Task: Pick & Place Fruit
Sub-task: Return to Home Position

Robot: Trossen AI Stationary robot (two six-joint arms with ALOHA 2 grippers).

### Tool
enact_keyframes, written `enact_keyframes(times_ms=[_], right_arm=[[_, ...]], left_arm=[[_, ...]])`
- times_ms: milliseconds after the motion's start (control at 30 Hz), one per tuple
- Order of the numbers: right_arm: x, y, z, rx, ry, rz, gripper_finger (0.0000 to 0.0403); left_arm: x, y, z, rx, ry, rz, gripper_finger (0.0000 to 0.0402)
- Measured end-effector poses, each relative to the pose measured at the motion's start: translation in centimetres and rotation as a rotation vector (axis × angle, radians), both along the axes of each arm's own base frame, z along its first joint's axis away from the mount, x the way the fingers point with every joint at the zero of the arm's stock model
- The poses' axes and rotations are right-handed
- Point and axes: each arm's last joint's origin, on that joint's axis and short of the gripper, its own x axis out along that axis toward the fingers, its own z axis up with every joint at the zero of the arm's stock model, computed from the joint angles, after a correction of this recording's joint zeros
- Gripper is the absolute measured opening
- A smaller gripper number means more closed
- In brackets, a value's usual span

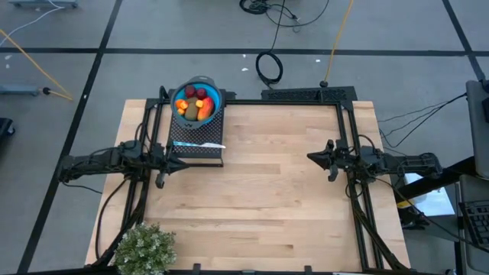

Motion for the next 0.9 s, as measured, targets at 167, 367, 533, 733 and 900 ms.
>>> enact_keyframes(times_ms=[167,367,533,733,900], right_arm=[[0.09,0.01,-0.03,-0.031,0.008,0.0,0.0],[0.1,0.0,-0.05,-0.03,0.008,-0.001,0.0],[0.1,0.0,-0.06,-0.03,0.009,-0.002,0.0],[0.1,0.0,-0.07,-0.031,0.009,-0.002,0.0],[0.1,0.0,-0.08,-0.03,0.01,-0.002,0.0]], left_arm=[[0.0,0.01,-0.06,-0.002,0.006,0.002,0.0025],[-0.01,0.02,-0.06,-0.001,0.006,0.007,0.0025],[0.0,0.02,-0.06,-0.001,0.006,0.008,0.0011],[0.0,0.03,-0.05,-0.001,0.006,0.01,0.0004],[0.0,0.03,-0.06,-0.001,0.006,0.01,0.0021]])
